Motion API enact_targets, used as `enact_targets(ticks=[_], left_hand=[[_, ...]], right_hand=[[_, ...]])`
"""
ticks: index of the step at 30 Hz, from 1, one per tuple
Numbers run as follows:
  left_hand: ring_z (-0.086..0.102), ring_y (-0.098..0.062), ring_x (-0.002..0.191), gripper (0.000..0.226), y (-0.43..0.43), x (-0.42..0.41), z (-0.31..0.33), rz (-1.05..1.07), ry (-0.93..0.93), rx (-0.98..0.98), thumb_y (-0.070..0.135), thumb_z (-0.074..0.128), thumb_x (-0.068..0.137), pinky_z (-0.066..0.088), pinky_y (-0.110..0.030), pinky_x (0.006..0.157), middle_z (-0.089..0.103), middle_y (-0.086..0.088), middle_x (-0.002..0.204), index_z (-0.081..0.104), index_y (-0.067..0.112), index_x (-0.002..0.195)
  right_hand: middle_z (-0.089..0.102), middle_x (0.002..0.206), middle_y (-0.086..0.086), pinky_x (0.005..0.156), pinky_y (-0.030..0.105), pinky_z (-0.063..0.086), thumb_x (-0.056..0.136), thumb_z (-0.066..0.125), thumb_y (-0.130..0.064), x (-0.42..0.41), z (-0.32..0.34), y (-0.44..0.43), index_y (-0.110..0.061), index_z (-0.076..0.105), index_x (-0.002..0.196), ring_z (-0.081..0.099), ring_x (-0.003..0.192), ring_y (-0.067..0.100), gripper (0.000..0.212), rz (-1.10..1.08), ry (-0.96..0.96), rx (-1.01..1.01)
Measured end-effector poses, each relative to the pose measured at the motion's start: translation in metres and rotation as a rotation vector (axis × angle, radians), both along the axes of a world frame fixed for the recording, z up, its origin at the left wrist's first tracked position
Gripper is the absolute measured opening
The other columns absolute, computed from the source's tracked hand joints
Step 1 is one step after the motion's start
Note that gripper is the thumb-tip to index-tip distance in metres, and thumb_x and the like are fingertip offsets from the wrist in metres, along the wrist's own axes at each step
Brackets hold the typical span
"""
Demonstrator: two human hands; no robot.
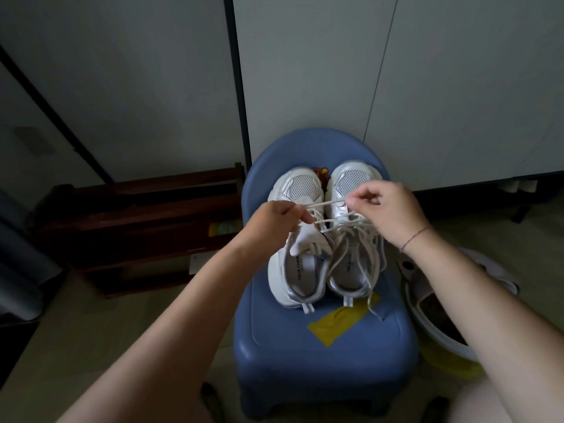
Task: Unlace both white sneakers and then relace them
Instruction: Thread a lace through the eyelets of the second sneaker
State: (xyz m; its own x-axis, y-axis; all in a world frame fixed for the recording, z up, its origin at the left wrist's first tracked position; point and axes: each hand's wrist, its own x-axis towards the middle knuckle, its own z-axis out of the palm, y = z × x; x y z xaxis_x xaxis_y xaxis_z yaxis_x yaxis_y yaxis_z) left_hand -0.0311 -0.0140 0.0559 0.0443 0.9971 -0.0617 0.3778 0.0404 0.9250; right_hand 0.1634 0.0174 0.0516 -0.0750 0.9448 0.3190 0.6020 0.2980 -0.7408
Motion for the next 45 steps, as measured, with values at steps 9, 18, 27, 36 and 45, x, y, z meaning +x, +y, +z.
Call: enact_targets(ticks=[9,18,27,36,45], left_hand=[[0.045,-0.007,0.043,0.023,-0.005,0.011,-0.013,0.029,-0.178,-0.019,0.022,0.063,0.094,0.041,-0.022,0.053,0.066,0.002,0.055,0.073,0.014,0.074],[0.039,-0.009,0.042,0.040,-0.027,0.036,-0.037,0.374,-0.880,-0.697,0.039,0.065,0.090,0.042,-0.021,0.049,0.041,0.003,0.043,0.047,0.013,0.066],[0.057,-0.017,0.071,0.060,-0.005,0.047,-0.049,0.488,-1.159,-0.697,0.058,0.059,0.087,0.046,-0.023,0.063,0.062,-0.009,0.085,0.060,0.002,0.109],[0.063,-0.017,0.078,0.060,-0.006,0.050,-0.050,0.548,-1.189,-0.623,0.051,0.057,0.091,0.051,-0.024,0.065,0.067,-0.007,0.097,0.059,0.002,0.126],[0.062,-0.018,0.078,0.053,-0.007,0.048,-0.050,0.528,-1.160,-0.611,0.051,0.056,0.092,0.050,-0.026,0.066,0.067,-0.006,0.095,0.062,0.003,0.113]], right_hand=[[0.071,0.085,-0.009,0.077,0.023,0.053,0.086,0.064,-0.010,-0.028,-0.007,-0.011,-0.023,0.071,0.095,0.065,0.078,0.004,0.017,0.256,-0.028,-0.010],[0.070,0.077,0.001,0.072,0.022,0.051,0.079,0.072,-0.007,-0.017,-0.019,0.004,-0.022,0.069,0.074,0.062,0.070,0.010,0.015,0.067,0.101,-0.128],[0.070,0.077,-0.005,0.078,0.025,0.052,0.077,0.075,-0.012,-0.030,-0.029,0.012,-0.018,0.075,0.079,0.065,0.076,0.011,0.006,0.039,-0.026,-0.144],[0.065,0.082,-0.005,0.072,0.023,0.044,0.084,0.067,-0.017,-0.030,-0.026,0.013,-0.021,0.071,0.083,0.058,0.076,0.010,0.005,0.099,-0.296,-0.126],[0.069,0.090,-0.002,0.075,0.025,0.046,0.086,0.065,-0.018,-0.035,-0.023,0.015,-0.020,0.071,0.084,0.060,0.082,0.016,0.007,0.028,-0.408,-0.099]])
